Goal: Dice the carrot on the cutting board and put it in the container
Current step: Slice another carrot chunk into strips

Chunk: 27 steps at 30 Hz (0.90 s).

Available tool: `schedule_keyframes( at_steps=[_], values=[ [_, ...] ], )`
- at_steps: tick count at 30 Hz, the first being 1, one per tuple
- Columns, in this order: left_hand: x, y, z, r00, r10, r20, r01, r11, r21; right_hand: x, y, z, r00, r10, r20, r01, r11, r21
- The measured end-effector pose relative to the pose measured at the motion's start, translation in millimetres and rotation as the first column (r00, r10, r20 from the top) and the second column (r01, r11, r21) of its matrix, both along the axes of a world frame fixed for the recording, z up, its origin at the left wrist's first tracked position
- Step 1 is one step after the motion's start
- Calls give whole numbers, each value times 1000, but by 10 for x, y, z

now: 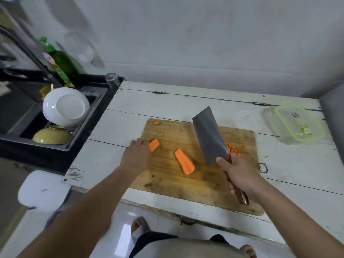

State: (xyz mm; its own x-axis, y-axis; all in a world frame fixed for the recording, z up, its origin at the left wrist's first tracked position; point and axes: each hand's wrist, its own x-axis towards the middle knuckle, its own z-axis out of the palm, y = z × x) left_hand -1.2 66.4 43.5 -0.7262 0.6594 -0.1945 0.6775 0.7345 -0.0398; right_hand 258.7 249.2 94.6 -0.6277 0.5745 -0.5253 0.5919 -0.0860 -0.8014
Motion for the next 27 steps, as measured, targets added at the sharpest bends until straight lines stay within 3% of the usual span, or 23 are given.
schedule_keyframes(
  at_steps=[2, 3, 5, 6, 8, 11, 12, 13, 14, 15, 16, 18, 20, 22, 25, 27],
  values=[
    [39, 91, -6, 973, -188, -130, 205, 970, 129, -1, 86, 25, 1000, -32, -2, 31, 999, -26],
    [65, 136, -38, 918, -363, -161, 390, 902, 187, -23, 85, 24, 999, -49, 0, 49, 998, -25],
    [101, 254, -78, 655, -745, -128, 753, 629, 192, -64, 18, 14, 992, -128, 5, 128, 991, -30],
    [114, 311, -90, 532, -842, -89, 840, 512, 177, -73, -47, 6, 983, -184, 3, 184, 982, -44],
    [160, 408, -111, 453, -890, -42, 884, 443, 148, -70, -163, 21, 964, -267, -11, 266, 962, -64],
    [235, 561, -144, 471, -880, -60, 879, 463, 117, -17, -280, 80, 945, -328, 2, 327, 943, -64],
    [292, 626, -139, 515, -856, -43, 855, 509, 100, 20, -299, 97, 941, -340, 2, 339, 938, -74],
    [377, 683, -97, 624, -779, 52, 770, 625, 127, 67, -297, 107, 939, -345, -1, 344, 936, -82],
    [479, 734, -19, 753, -620, 221, 587, 784, 201, 122, -276, 115, 940, -342, 0, 340, 937, -81],
    [588, 773, 69, 802, -405, 439, 325, 913, 248, 185, -237, 121, 946, -325, 10, 325, 943, -76],
    [690, 788, 129, 723, -210, 658, 86, 973, 216, 250, -196, 128, 954, -298, 29, 299, 952, -71],
    [862, 687, 225, 558, 40, 829, -180, 981, 74, 361, -122, 125, 966, -251, 63, 255, 964, -76],
    [935, 522, 299, 639, 154, 754, -127, 987, -94, 422, -106, 98, 973, -220, 71, 226, 970, -91],
    [933, 382, 274, 776, 132, 617, -50, 988, -149, 434, -122, 39, 983, -169, 73, 174, 982, -72],
    [818, 274, 112, 908, -149, 391, 129, 989, 77, 406, -214, -51, 989, -125, 78, 129, 990, -50],
    [703, 179, 87, 835, -418, 358, 348, 905, 245, 373, -280, -83, 991, -105, 88, 109, 993, -36]
  ],
)
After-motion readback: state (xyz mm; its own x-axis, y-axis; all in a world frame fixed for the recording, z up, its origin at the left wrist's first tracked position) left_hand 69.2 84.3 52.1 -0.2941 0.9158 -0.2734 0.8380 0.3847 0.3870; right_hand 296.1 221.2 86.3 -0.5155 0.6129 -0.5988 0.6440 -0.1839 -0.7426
